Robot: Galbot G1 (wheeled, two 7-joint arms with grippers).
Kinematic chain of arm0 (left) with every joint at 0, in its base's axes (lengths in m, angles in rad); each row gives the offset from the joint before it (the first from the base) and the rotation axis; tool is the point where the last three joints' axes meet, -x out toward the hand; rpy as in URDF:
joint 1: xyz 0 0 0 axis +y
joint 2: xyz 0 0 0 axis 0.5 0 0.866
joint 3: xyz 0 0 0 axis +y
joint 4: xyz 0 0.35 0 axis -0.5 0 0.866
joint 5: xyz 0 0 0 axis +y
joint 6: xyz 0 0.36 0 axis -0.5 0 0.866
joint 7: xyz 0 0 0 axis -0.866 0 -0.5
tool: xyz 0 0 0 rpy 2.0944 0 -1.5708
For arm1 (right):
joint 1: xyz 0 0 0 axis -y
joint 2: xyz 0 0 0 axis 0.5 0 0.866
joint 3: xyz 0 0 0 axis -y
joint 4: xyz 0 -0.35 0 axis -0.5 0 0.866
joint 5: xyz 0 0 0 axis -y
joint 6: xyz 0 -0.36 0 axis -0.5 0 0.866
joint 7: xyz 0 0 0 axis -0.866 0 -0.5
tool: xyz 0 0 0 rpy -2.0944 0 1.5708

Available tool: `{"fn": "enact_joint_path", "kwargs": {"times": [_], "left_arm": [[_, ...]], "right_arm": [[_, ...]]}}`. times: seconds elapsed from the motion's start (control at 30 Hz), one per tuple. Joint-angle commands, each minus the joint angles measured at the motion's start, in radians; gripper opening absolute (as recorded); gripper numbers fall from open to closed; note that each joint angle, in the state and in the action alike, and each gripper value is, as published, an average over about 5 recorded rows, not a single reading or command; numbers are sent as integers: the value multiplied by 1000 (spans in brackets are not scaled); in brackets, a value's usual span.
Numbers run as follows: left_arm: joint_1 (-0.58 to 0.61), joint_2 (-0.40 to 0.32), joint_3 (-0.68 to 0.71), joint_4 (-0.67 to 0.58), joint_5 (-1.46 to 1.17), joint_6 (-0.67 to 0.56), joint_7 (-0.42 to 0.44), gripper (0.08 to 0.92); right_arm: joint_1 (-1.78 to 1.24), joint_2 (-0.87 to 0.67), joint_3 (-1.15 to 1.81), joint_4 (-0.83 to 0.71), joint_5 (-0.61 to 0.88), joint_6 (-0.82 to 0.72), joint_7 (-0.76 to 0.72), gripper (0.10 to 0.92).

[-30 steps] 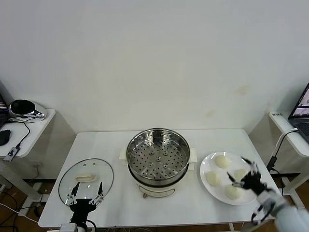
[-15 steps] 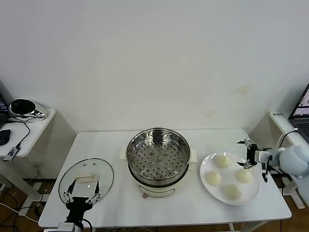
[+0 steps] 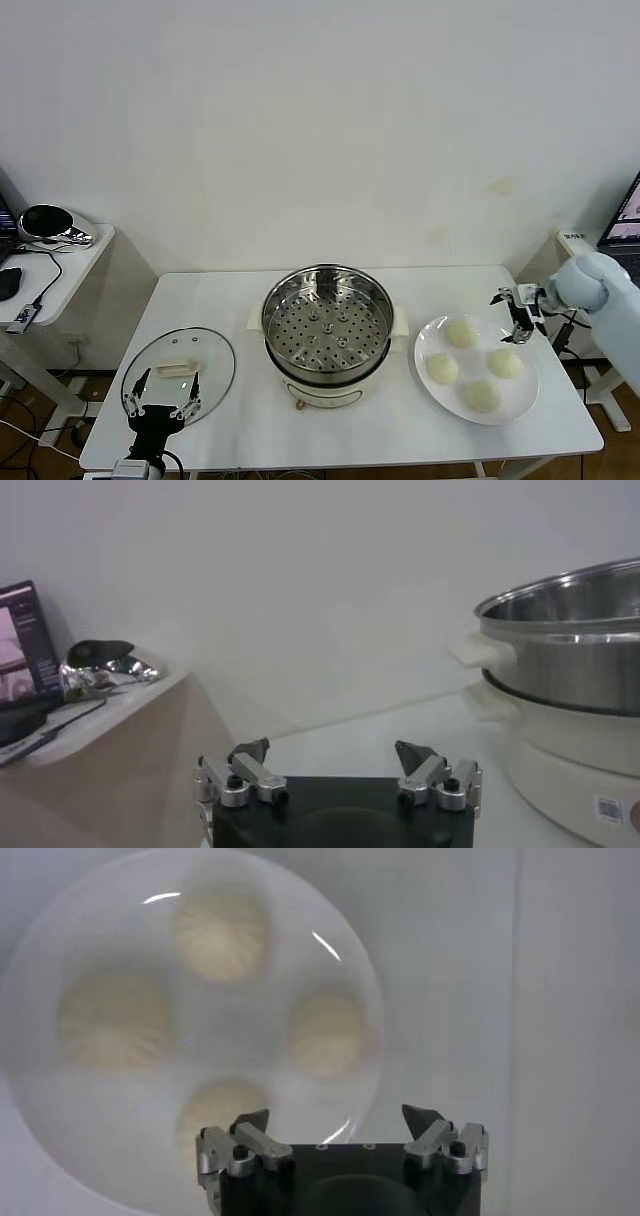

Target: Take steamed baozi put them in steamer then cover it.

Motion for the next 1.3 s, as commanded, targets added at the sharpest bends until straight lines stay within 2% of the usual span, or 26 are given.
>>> {"fn": "enact_joint_path", "kwargs": {"times": [0.03, 0.73, 0.83, 1.1, 1.3], "left_arm": [[1, 2, -9, 0, 4, -1, 1, 823], [15, -13, -6, -6, 28, -9, 4, 823], [18, -15, -5, -7, 30, -11, 3, 823], [26, -19, -6, -16, 32, -17, 2, 823], [30, -23, -2, -24, 35, -21, 1, 823]], "right_arm": [[110, 139, -116, -180, -39, 67, -34, 823], [71, 202, -93, -239, -106, 79, 47, 818], [67, 203, -89, -238, -117, 79, 50, 790], [58, 199, -84, -238, -124, 85, 51, 638], [46, 196, -83, -223, -114, 88, 58, 620]]}}
